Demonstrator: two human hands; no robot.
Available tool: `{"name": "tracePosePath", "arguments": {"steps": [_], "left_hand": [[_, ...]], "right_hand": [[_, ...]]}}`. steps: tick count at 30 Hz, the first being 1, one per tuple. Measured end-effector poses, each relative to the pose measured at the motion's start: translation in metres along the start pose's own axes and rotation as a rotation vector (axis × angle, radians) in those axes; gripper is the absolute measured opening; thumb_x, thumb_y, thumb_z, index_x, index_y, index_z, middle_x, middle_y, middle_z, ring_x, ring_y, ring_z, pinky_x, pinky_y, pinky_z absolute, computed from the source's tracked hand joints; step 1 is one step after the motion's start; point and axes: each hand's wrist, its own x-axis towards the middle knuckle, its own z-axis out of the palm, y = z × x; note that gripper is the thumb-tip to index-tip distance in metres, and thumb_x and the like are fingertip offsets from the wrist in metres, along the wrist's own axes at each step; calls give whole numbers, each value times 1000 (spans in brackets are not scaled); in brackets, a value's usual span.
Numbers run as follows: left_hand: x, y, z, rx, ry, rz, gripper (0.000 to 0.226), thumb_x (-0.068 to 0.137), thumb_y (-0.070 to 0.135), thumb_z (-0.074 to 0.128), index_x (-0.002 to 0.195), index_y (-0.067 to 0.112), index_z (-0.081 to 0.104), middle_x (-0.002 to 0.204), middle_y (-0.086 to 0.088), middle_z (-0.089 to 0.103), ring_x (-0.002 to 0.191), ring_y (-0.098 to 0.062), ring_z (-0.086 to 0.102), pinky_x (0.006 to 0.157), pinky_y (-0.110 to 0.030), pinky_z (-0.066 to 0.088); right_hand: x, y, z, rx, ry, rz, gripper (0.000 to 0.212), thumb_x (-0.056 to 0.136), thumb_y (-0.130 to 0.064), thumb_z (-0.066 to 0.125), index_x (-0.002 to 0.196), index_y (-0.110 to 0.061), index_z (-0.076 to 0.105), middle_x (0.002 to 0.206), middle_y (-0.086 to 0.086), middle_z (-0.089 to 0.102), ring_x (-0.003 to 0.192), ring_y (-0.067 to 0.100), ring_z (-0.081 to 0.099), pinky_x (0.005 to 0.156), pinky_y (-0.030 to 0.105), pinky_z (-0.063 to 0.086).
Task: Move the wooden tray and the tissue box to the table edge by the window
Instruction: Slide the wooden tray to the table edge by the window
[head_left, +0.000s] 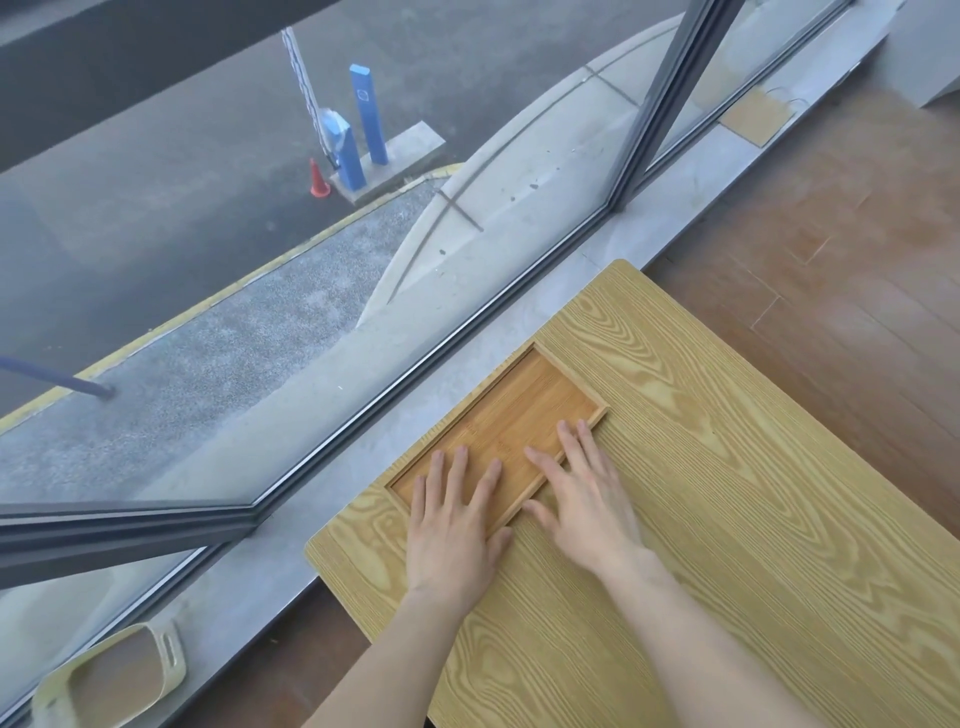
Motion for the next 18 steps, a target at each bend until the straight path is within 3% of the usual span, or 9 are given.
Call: {"name": "tracePosePath", "arguments": {"steps": [18], "left_hand": [[14,-3,-2,-27,9,6,78,94,59,51,159,41,13,172,-2,2,157,-31,-11,128,-50,2]], "right_hand": [[12,-3,-2,19,-6,45,66,96,-50,62,155,-33,37,172,11,7,158,28,-10,126,50,21]]}}
